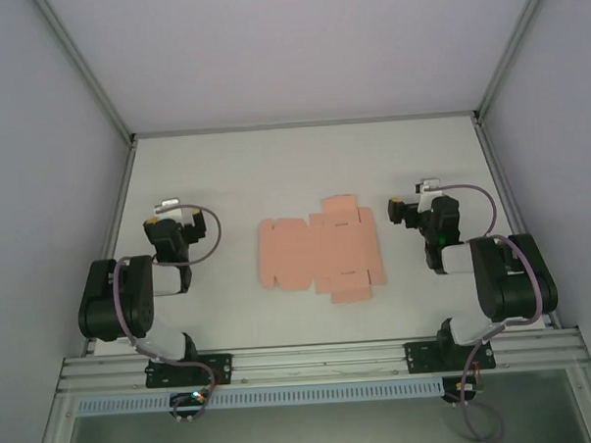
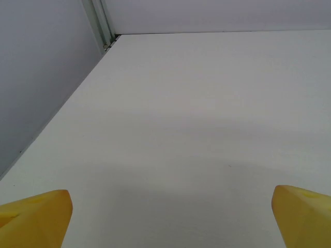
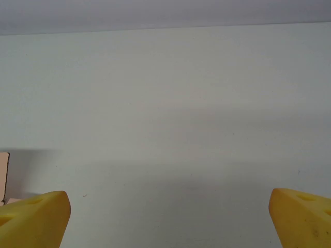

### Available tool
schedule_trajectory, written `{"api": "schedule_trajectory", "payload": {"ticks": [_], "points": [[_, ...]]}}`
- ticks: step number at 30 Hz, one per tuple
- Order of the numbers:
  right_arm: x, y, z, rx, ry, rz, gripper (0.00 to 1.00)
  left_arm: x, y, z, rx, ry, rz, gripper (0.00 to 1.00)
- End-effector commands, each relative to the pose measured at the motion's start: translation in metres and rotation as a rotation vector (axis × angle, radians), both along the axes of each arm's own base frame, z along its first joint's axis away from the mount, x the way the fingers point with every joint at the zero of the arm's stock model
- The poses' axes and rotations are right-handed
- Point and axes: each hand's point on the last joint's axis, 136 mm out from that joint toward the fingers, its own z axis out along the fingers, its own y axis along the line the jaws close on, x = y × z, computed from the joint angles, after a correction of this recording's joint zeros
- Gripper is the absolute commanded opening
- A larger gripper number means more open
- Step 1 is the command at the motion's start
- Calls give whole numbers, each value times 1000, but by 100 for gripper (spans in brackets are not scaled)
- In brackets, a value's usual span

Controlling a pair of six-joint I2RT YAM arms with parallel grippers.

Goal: Assemble paper box

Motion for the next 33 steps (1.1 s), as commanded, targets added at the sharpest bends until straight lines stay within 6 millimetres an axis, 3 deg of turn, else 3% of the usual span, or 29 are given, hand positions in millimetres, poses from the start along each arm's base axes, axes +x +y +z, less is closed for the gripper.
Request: {"api": "schedule_trajectory", "payload": {"ticks": [1,26,29,33], "points": [[5,4,11,6,-39,9,100,4,3,4,14,-8,8,100],[6,4,12,8,-41,9,100,4,3,4,11,-8,8,100],[7,4,15,6,-38,15,100,5,3,16,20,7,14,100],[11,5,38,-11,22,7,100,-9,-15,55,41,-4,-29,100]]}}
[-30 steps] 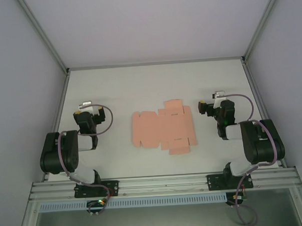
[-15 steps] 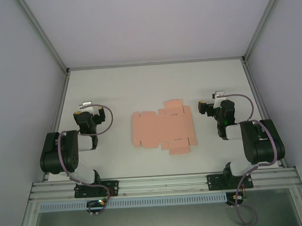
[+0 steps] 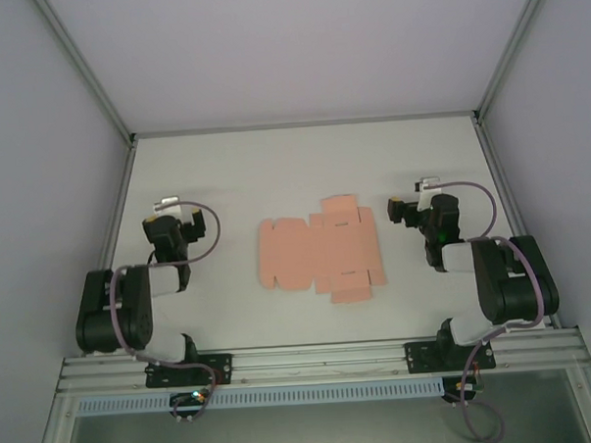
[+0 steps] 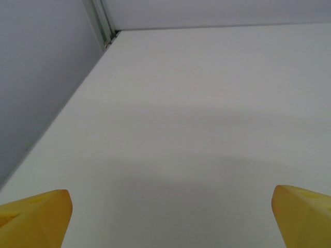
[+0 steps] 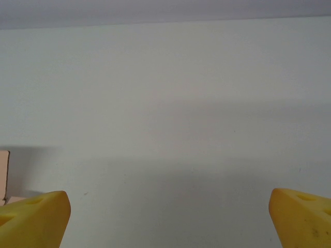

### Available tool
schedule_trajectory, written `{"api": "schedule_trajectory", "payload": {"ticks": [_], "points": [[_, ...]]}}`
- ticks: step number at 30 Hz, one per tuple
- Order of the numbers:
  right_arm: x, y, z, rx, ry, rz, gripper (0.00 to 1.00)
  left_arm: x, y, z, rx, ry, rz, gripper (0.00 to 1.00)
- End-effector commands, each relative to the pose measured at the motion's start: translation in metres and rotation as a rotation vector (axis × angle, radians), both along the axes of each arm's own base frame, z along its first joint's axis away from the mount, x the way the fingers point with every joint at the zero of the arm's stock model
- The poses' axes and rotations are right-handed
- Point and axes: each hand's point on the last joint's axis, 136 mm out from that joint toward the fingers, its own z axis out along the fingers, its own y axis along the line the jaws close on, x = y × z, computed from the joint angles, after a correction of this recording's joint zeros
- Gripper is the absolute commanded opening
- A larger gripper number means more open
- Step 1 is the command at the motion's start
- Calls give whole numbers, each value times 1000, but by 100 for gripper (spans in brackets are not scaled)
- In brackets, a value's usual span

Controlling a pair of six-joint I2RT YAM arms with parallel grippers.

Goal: Assemble paper box

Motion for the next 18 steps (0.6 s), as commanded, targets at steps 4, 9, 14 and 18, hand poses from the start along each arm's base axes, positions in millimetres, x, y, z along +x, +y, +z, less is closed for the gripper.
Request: {"api": "schedule_trajectory", "payload": {"ticks": [4,9,14,18], "points": [[-1,7,58,27,24,-42,100,-23,-29,53,-153,33,-38,100],[-26,51,71,216,167,-11,100,-44,-67,51,-254,225,-56,100],[-69,121,50,285,431,119,88,-65,-128,18,-411,495,-189,100],[-91,156,20,316,579,197,74,-80,-157,-12,-416,681,-241,100]]}}
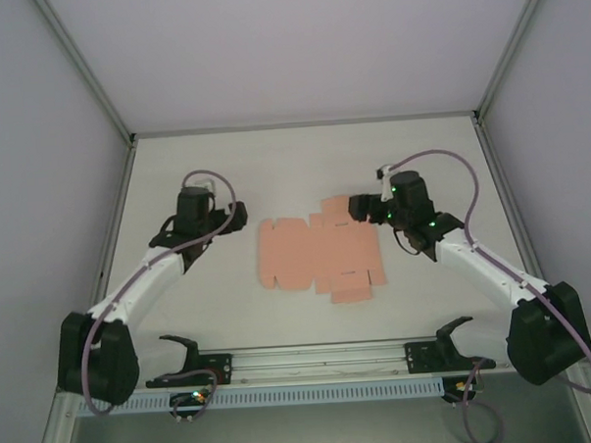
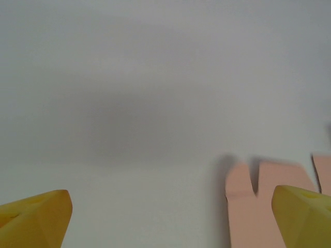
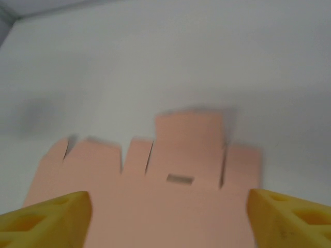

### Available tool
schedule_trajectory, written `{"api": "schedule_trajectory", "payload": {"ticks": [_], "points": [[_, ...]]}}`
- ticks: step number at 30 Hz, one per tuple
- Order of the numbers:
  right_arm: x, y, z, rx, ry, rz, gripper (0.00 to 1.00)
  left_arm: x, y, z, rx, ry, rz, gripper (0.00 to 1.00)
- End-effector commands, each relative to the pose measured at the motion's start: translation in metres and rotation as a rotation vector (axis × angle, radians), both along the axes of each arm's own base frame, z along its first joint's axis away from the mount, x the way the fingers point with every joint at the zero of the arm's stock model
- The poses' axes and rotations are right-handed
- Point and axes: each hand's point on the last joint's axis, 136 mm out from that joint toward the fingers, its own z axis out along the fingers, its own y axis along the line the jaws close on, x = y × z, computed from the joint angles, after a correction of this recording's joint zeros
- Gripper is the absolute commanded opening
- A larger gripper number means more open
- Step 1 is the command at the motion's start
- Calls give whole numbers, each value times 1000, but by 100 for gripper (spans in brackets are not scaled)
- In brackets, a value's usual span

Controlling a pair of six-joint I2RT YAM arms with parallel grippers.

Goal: Assemble paper box

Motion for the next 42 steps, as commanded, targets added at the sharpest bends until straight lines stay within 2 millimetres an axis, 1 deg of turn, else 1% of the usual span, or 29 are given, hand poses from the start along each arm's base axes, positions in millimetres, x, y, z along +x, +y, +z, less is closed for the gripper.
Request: {"api": "schedule_trajectory", "payload": {"ticks": [1,4,5,6,9,12,15,19,21,23,24,25,27,29,30,31,34,36,37,39,40,42], "points": [[-38,15,-52,27,271,32,70,-34,-22,-38,-51,260,-62,100],[-39,19,-77,24,338,22,64,-35,-35,-52,-82,319,-88,100],[-37,21,-80,32,344,19,61,-35,-40,-56,-101,328,-102,100],[-37,24,-92,36,376,26,60,-34,-44,-60,-120,342,-112,100],[-37,29,-116,36,441,28,57,-34,-58,-69,-174,378,-151,100],[-37,26,-139,9,503,-1,56,-35,-69,-78,-223,413,-179,100],[-37,24,-155,-7,534,-15,56,-35,-80,-80,-279,414,-213,100],[-40,24,-173,-17,570,-13,54,-31,-96,-75,-379,392,-250,99],[-41,22,-180,-20,586,-27,55,-30,-105,-71,-439,386,-271,94],[-40,23,-182,-12,583,-26,54,-28,-113,-67,-491,379,-295,86],[-40,25,-183,-5,576,-23,54,-32,-125,-64,-507,377,-330,80],[-39,26,-183,4,570,-17,54,-30,-127,-64,-513,374,-335,68],[-36,29,-180,16,547,-4,54,-26,-128,-65,-507,371,-332,39],[-32,31,-171,21,510,19,58,-21,-127,-62,-494,349,-328,14],[-31,31,-166,20,494,27,59,-19,-128,-58,-494,329,-331,4],[-27,30,-158,22,469,34,61,-16,-128,-53,-497,304,-338,0],[-17,28,-125,50,382,55,72,-7,-127,-27,-520,216,-357,0],[-11,26,-97,92,296,77,80,-5,-129,-5,-549,156,-386,0],[-8,24,-83,117,255,83,85,0,-123,6,-570,125,-385,0],[-6,17,-57,177,178,100,94,2,-121,32,-620,63,-420,0],[-5,12,-41,208,131,106,95,1,-121,45,-651,40,-448,0],[-7,5,-16,260,55,130,95,0,-116,72,-698,-16,-477,0]]}}
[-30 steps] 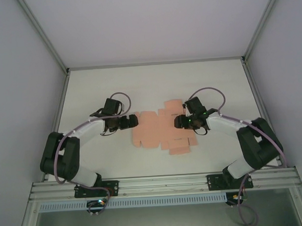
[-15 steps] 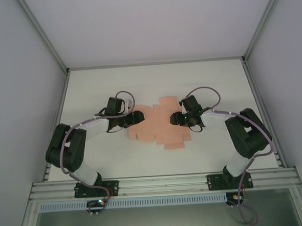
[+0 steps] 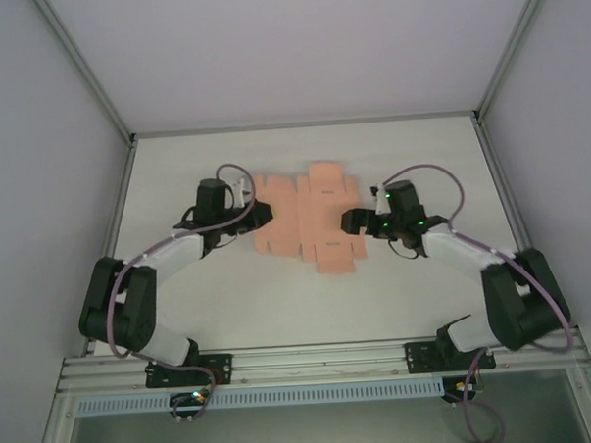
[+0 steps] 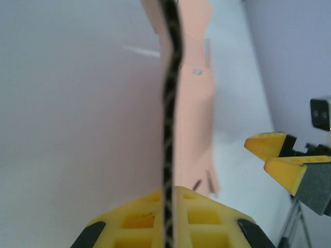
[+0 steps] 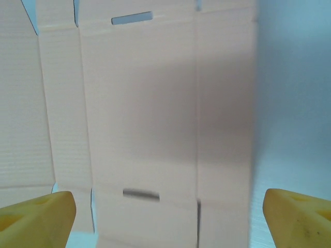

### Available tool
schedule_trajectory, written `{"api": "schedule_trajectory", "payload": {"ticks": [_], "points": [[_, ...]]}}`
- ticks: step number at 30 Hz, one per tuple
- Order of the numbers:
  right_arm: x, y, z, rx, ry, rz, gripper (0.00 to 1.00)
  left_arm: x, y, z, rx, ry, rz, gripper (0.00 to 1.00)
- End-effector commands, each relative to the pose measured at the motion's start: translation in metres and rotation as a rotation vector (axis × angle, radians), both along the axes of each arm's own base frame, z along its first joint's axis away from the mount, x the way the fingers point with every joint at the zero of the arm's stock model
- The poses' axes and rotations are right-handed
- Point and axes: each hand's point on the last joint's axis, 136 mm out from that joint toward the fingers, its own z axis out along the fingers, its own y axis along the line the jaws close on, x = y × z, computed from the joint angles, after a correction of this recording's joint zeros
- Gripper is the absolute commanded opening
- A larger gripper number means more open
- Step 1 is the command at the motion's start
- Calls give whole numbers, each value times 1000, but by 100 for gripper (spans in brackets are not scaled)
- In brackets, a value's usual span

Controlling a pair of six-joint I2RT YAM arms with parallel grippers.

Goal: Assemble paper box

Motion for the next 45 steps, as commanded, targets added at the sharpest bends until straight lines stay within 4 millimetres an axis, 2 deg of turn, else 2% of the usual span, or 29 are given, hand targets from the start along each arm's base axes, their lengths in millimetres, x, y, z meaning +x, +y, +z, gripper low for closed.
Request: {"api": "schedule_trajectory", "payload": {"ticks": [1,5,10,15,19,24,25,27,29,30,31,32,33,35,37,39,40,42,45], "points": [[-7,-2,46,103,-135,78,95,-1,0,66,-147,-155,-59,0],[-16,-11,72,142,-206,110,90,-13,7,108,-212,-261,-104,0],[-19,-7,101,262,-270,199,84,-31,13,142,-295,-322,-140,0],[-14,-3,122,340,-309,268,77,-47,16,162,-343,-376,-152,0],[-10,2,128,368,-321,317,65,-47,20,158,-306,-383,-127,0],[-8,9,138,429,-326,373,37,-48,20,158,-314,-387,-126,0],[-9,10,138,431,-333,380,28,-47,20,157,-314,-387,-123,0],[-12,12,143,448,-357,407,19,-46,20,155,-313,-381,-118,0],[-16,14,147,464,-379,433,0,-44,21,151,-306,-373,-106,0],[-16,15,148,467,-382,434,0,-42,23,148,-300,-366,-92,0],[-17,14,148,457,-382,432,0,-37,26,142,-285,-349,-65,18],[-17,14,144,432,-373,428,0,-32,31,134,-254,-320,-28,67],[-17,13,138,392,-358,418,0,-25,38,119,-195,-279,29,100],[-19,10,119,256,-317,396,0,-10,70,78,27,-187,219,100],[-22,9,98,120,-254,385,0,-7,112,41,281,-101,401,100],[-25,7,81,30,-196,390,0,-12,144,18,452,-29,512,100],[-26,6,74,10,-166,390,0,-15,154,13,500,-8,541,100],[-25,3,58,-35,-105,389,0,-20,161,5,551,15,545,100],[-17,-6,32,-212,-33,402,0,-19,153,2,525,15,510,100]]}}
